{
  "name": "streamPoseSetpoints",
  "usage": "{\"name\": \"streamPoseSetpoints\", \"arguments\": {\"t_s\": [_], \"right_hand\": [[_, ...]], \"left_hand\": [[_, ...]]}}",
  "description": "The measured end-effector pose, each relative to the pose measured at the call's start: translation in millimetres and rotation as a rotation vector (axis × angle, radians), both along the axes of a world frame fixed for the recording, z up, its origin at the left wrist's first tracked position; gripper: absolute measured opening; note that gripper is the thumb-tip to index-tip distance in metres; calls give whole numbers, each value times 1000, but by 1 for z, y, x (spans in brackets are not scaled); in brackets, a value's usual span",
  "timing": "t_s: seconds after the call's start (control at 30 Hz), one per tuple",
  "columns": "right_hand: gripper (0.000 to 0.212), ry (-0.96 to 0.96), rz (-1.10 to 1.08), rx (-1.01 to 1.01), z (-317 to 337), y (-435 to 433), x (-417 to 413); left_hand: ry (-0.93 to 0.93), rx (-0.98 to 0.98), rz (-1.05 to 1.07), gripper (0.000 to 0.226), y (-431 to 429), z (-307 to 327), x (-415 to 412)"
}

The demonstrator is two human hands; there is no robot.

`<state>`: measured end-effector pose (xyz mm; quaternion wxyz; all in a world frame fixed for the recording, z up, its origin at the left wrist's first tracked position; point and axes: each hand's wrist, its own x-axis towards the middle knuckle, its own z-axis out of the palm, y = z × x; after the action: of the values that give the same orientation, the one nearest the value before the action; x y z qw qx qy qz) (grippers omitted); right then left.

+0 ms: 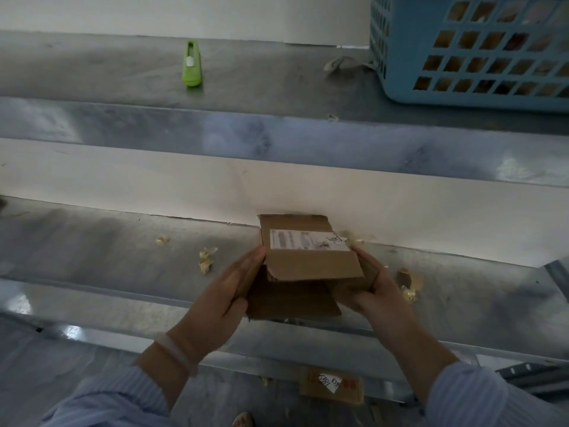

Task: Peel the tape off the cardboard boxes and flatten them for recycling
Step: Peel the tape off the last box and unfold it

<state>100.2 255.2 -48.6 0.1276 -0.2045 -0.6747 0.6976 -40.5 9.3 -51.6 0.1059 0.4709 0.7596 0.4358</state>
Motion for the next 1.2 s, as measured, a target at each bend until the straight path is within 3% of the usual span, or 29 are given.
{"name": "streamPoseSetpoints", "arguments": {"t_s": [0.13,0.23,0.27,0.37,0.47,0.53,0.6,0.67,0.73,0.83,0.97,1.1,1.2], "right_hand": [[72,-113,64,-51,-18,4,16],[64,-196,175,-346,-28,12,23],[62,-239,189,-355,-30,13,22],[54,-434,69,-86,-37,3,15],[48,-599,94,398,-47,-13,3],[55,-642,142,585,-55,-21,-2],[60,-693,161,715,-58,-27,-6],[73,-750,179,931,-63,-28,-10],[86,-690,231,1133,-71,-28,-12],[81,-530,397,1212,-82,-33,-19],[69,-433,341,1246,-93,-41,-22],[56,-365,277,1266,-97,-36,-25],[46,-364,252,1171,-98,-24,-31]], "left_hand": [[207,-320,-94,79,-19,-30,5],[302,-515,-172,75,-23,-46,0],[308,-566,-198,73,-24,-50,-2],[332,-617,-229,62,-24,-58,-6],[357,-649,-128,62,-16,-67,-7],[316,-661,13,65,-4,-70,-9],[393,-694,98,69,10,-75,-11],[432,-725,109,73,19,-81,-12],[403,-698,112,74,21,-88,-13],[382,-634,116,78,22,-95,-14],[417,-696,140,80,26,-99,-13],[359,-643,149,69,28,-97,-16],[184,-496,190,48,26,-93,-22]]}}
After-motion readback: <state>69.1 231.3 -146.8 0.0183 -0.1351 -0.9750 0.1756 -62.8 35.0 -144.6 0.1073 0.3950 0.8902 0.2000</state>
